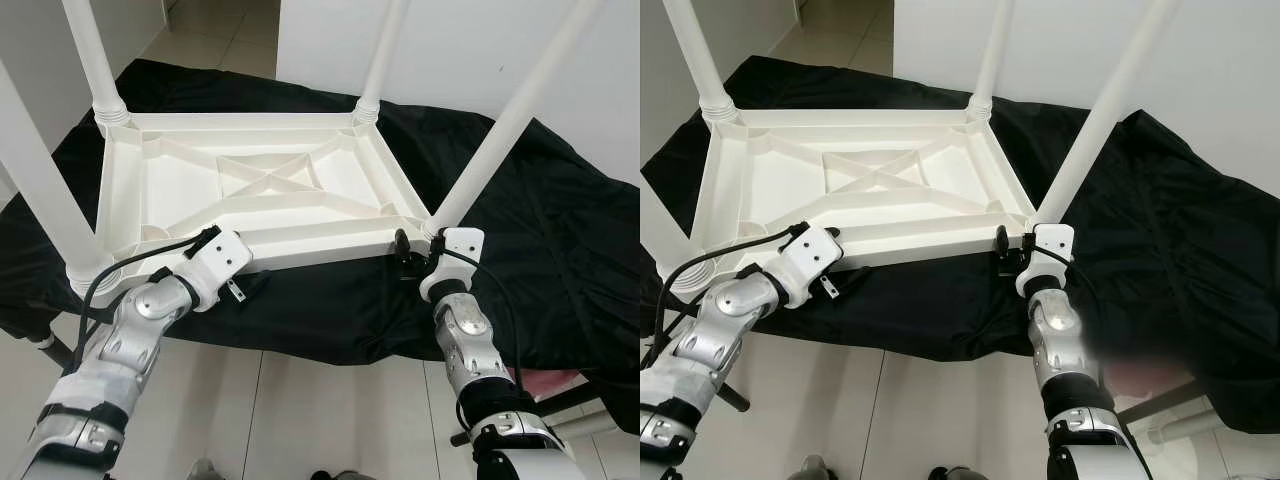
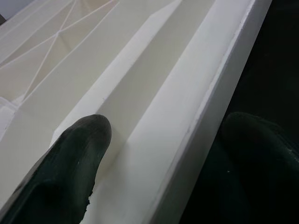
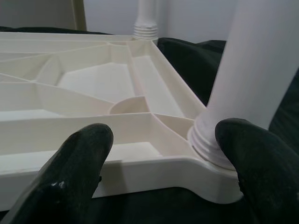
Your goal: Building children table
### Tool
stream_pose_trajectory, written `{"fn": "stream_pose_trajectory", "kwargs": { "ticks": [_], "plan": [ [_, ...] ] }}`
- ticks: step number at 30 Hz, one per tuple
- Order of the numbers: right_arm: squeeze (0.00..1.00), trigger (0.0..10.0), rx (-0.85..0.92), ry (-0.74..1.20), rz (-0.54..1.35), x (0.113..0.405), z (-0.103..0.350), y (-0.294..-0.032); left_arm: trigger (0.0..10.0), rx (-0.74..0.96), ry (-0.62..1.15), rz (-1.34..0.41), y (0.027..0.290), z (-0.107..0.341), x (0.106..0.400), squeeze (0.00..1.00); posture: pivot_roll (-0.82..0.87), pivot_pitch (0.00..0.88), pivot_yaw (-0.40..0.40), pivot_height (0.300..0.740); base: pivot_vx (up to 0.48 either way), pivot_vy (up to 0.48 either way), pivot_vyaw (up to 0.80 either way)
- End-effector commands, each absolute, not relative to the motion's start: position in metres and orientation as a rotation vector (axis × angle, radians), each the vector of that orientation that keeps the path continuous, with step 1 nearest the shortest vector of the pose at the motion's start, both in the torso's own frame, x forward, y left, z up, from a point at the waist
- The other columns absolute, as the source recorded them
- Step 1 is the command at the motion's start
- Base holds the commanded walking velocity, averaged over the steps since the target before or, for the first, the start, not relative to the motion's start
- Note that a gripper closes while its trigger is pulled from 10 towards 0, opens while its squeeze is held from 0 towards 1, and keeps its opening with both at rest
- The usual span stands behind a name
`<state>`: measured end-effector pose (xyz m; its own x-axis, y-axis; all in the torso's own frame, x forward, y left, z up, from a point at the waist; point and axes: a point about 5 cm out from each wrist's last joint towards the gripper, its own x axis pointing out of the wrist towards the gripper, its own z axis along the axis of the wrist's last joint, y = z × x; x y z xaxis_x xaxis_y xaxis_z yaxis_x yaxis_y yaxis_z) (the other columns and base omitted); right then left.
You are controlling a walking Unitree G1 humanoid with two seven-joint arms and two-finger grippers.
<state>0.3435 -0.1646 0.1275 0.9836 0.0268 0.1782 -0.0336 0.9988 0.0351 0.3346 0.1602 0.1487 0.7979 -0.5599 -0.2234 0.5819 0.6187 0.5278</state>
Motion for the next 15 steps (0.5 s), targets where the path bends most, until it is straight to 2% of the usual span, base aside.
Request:
{"fn": "stream_pose_trajectory", "kwargs": {
  "ticks": [1, 6, 7, 8, 9, 10, 11, 13, 14, 15],
  "plan": [
    [0.0, 10.0, 0.031, -0.177, 0.028, 0.3433, 0.1256, -0.1639, 10.0, 0.607, 0.121, -0.672, 0.161, 0.138, 0.335, 0.0, 0.08, 0.095, -0.106, 0.74, 0.0, 0.0, 0.0],
    [0.0, 10.0, 0.036, -0.193, 0.032, 0.3447, 0.1283, -0.1598, 10.0, 0.582, 0.176, -0.713, 0.1615, 0.1363, 0.3345, 0.0, 0.08, 0.094, -0.101, 0.74, 0.0, 0.0, 0.0],
    [0.0, 10.0, 0.037, -0.196, 0.032, 0.3447, 0.1287, -0.1591, 8.2, 0.549, 0.186, -0.723, 0.1611, 0.1369, 0.3343, 0.0, 0.08, 0.094, -0.098, 0.74, 0.0, 0.0, 0.0],
    [0.0, 10.0, 0.037, -0.196, 0.032, 0.3447, 0.1287, -0.1591, 8.2, 0.549, 0.186, -0.723, 0.1611, 0.1369, 0.3343, 0.0, 0.08, 0.094, -0.098, 0.74, 0.0, 0.0, 0.0],
    [0.0, 10.0, 0.037, -0.199, 0.031, 0.3446, 0.1288, -0.1588, 7.3, 0.527, 0.183, -0.728, 0.1603, 0.1384, 0.3346, 0.0, 0.08, 0.095, -0.098, 0.74, 0.0, 0.0, 0.0],
    [0.0, 10.0, 0.038, -0.199, 0.03, 0.3445, 0.1288, -0.1587, 5.8, 0.518, 0.174, -0.727, 0.1596, 0.1401, 0.3351, 0.0, 0.08, 0.095, -0.098, 0.74, 0.0, 0.0, 0.0],
    [0.0, 10.0, 0.04, -0.199, 0.027, 0.3446, 0.1285, -0.1588, 0.9, 0.513, 0.165, -0.725, 0.1582, 0.1416, 0.336, 0.0, 0.08, 0.095, -0.097, 0.74, 0.0, 0.0, 0.0],
    [0.0, 10.0, 0.04, -0.199, 0.027, 0.3446, 0.1285, -0.1588, 0.9, 0.513, 0.165, -0.725, 0.1582, 0.1416, 0.336, 0.0, 0.08, 0.095, -0.097, 0.74, 0.0, 0.0, 0.0],
    [0.0, 10.0, 0.04, -0.199, 0.026, 0.3446, 0.1282, -0.1588, 0.0, 0.517, 0.154, -0.724, 0.1569, 0.1428, 0.3364, 0.0, 0.08, 0.094, -0.096, 0.74, 0.0, 0.0, 0.0],
    [0.0, 10.0, 0.041, -0.199, 0.025, 0.3446, 0.1279, -0.1584, 0.0, 0.513, 0.147, -0.724, 0.1547, 0.144, 0.3367, 0.0, 0.08, 0.095, -0.096, 0.74, 0.0, 0.0, 0.0]
  ]
}}
